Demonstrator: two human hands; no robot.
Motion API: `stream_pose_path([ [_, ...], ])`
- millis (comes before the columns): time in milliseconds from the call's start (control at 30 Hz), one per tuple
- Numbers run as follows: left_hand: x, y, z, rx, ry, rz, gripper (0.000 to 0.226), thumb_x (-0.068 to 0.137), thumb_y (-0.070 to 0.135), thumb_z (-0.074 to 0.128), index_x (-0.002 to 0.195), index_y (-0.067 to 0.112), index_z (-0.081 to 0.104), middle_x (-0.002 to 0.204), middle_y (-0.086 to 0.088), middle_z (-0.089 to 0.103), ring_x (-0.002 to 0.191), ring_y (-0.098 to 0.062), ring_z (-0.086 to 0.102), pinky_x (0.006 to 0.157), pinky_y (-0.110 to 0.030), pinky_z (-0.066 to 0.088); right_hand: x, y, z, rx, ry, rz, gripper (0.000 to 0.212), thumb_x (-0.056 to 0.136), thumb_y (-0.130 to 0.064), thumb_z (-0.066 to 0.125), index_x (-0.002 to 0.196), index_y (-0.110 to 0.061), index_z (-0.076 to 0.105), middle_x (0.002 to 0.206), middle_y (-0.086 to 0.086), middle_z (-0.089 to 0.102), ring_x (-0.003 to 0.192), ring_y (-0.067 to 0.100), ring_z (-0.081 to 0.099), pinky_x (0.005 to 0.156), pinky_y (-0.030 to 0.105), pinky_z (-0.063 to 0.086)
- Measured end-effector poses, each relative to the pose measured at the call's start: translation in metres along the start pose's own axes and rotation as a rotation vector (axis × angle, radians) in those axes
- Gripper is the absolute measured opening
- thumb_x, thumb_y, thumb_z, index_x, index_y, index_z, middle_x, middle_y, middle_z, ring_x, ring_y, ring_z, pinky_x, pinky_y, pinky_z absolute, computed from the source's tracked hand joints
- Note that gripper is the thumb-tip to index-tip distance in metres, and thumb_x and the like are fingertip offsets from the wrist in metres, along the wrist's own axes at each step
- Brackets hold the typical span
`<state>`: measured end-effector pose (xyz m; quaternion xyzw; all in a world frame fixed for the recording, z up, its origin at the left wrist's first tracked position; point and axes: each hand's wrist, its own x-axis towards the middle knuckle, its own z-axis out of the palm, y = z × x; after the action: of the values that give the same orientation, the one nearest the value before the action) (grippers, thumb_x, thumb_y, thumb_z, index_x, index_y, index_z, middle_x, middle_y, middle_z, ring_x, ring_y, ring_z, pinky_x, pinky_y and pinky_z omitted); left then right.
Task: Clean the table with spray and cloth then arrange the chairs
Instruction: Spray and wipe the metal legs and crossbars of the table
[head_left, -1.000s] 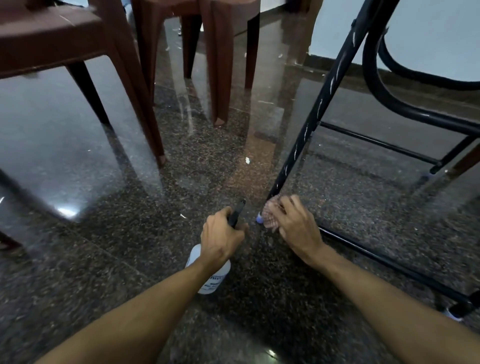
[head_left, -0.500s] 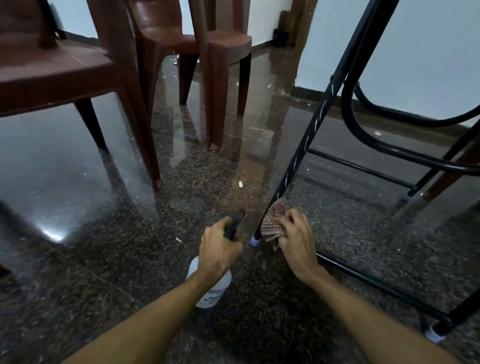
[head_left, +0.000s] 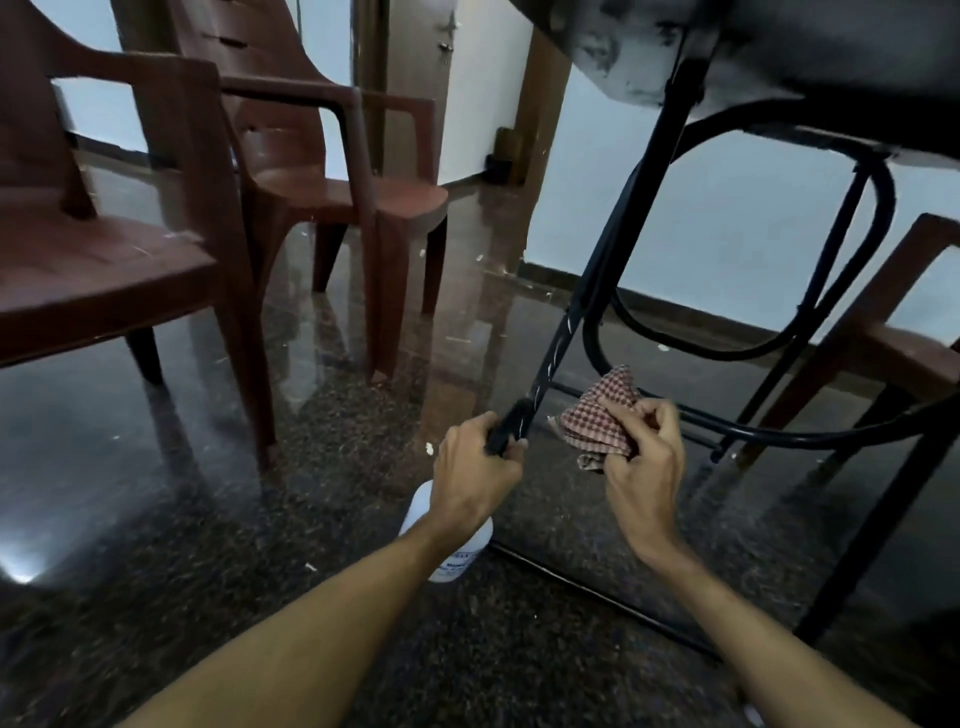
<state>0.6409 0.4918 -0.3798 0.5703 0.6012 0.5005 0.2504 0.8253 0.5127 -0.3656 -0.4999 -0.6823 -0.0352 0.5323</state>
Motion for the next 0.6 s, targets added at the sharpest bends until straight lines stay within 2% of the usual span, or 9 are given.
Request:
stream_pose_path([
  [100, 0.012, 0.014, 0.002, -0.036, 0.026, 0.017, 0.027, 0.083, 0.030, 0.076, 0.071, 0.023, 0.053, 0.064, 0.003, 0.061, 0.068, -0.022, 0.064, 0.067, -0.043, 0.056, 0.017, -0.007, -0.010, -0.008, 0.032, -0.053, 0.059, 0.070, 0.027, 0.054, 0.120, 0.000, 0.069, 0.102, 0.007, 0.045, 0.099, 0.013, 0.045, 0.079, 0.007, 0.037],
  [167, 0.016, 0.016, 0.002, -0.057, 0.049, 0.022, 0.024, 0.083, 0.031, 0.077, 0.075, 0.022, 0.056, 0.065, 0.003, 0.062, 0.069, -0.022, 0.065, 0.069, -0.044, 0.057, 0.027, -0.012, -0.011, -0.015, 0.034, -0.096, 0.056, 0.071, 0.025, 0.058, 0.120, -0.001, 0.070, 0.104, 0.007, 0.046, 0.101, 0.013, 0.044, 0.083, 0.004, 0.036],
  [233, 0.018, 0.015, 0.002, -0.066, 0.071, 0.045, 0.023, 0.086, 0.028, 0.075, 0.075, 0.022, 0.056, 0.064, 0.004, 0.062, 0.067, -0.020, 0.065, 0.068, -0.046, 0.057, 0.035, -0.016, -0.008, -0.023, 0.009, -0.122, 0.057, 0.071, 0.024, 0.060, 0.122, -0.003, 0.069, 0.108, 0.007, 0.047, 0.105, 0.016, 0.046, 0.087, 0.015, 0.046],
  [300, 0.020, 0.012, -0.001, -0.078, 0.088, 0.069, 0.022, 0.087, 0.028, 0.074, 0.075, 0.023, 0.056, 0.063, 0.008, 0.062, 0.067, -0.017, 0.065, 0.068, -0.046, 0.057, 0.046, -0.021, -0.003, -0.056, -0.045, -0.220, 0.054, 0.075, 0.017, 0.065, 0.124, -0.005, 0.068, 0.117, 0.012, 0.051, 0.112, 0.027, 0.050, 0.086, 0.037, 0.057],
  [333, 0.022, 0.010, -0.003, -0.095, 0.091, 0.072, 0.022, 0.085, 0.030, 0.075, 0.075, 0.024, 0.057, 0.064, 0.010, 0.062, 0.067, -0.016, 0.066, 0.067, -0.046, 0.058, 0.055, -0.026, 0.000, -0.105, -0.062, -0.298, 0.050, 0.078, 0.009, 0.067, 0.125, -0.005, 0.067, 0.123, 0.016, 0.052, 0.115, 0.032, 0.051, 0.088, 0.044, 0.058],
  [400, 0.028, 0.007, -0.006, -0.120, 0.094, 0.071, 0.021, 0.083, 0.031, 0.078, 0.078, 0.025, 0.058, 0.069, 0.010, 0.065, 0.068, -0.013, 0.067, 0.068, -0.045, 0.058, 0.079, -0.032, 0.012, -0.286, -0.104, -0.455, 0.046, 0.082, -0.006, 0.068, 0.128, -0.004, 0.065, 0.135, 0.020, 0.052, 0.119, 0.035, 0.048, 0.093, 0.042, 0.054],
  [433, 0.030, 0.006, -0.007, -0.119, 0.100, 0.076, 0.020, 0.083, 0.029, 0.079, 0.080, 0.024, 0.060, 0.071, 0.010, 0.066, 0.069, -0.012, 0.066, 0.069, -0.044, 0.058, 0.092, -0.032, 0.020, -0.390, -0.146, -0.491, 0.050, 0.082, -0.007, 0.070, 0.131, -0.004, 0.062, 0.140, 0.018, 0.050, 0.121, 0.033, 0.046, 0.091, 0.039, 0.054],
  [533, 0.033, 0.004, -0.007, -0.111, 0.109, 0.093, 0.015, 0.084, 0.023, 0.078, 0.083, 0.021, 0.063, 0.075, 0.009, 0.067, 0.073, -0.010, 0.066, 0.072, -0.042, 0.058, 0.097, -0.020, 0.041, -0.612, -0.345, -0.406, 0.068, 0.078, 0.001, 0.075, 0.141, -0.005, 0.050, 0.148, 0.014, 0.037, 0.122, 0.032, 0.043, 0.084, 0.041, 0.059],
  [600, 0.032, 0.002, -0.008, -0.110, 0.103, 0.093, 0.015, 0.084, 0.020, 0.077, 0.082, 0.021, 0.062, 0.074, 0.008, 0.067, 0.072, -0.010, 0.066, 0.071, -0.042, 0.057, 0.075, -0.004, 0.048, -0.677, -0.429, -0.402, 0.072, 0.074, 0.002, 0.077, 0.140, -0.003, 0.049, 0.146, 0.015, 0.038, 0.121, 0.036, 0.044, 0.081, 0.045, 0.060],
])
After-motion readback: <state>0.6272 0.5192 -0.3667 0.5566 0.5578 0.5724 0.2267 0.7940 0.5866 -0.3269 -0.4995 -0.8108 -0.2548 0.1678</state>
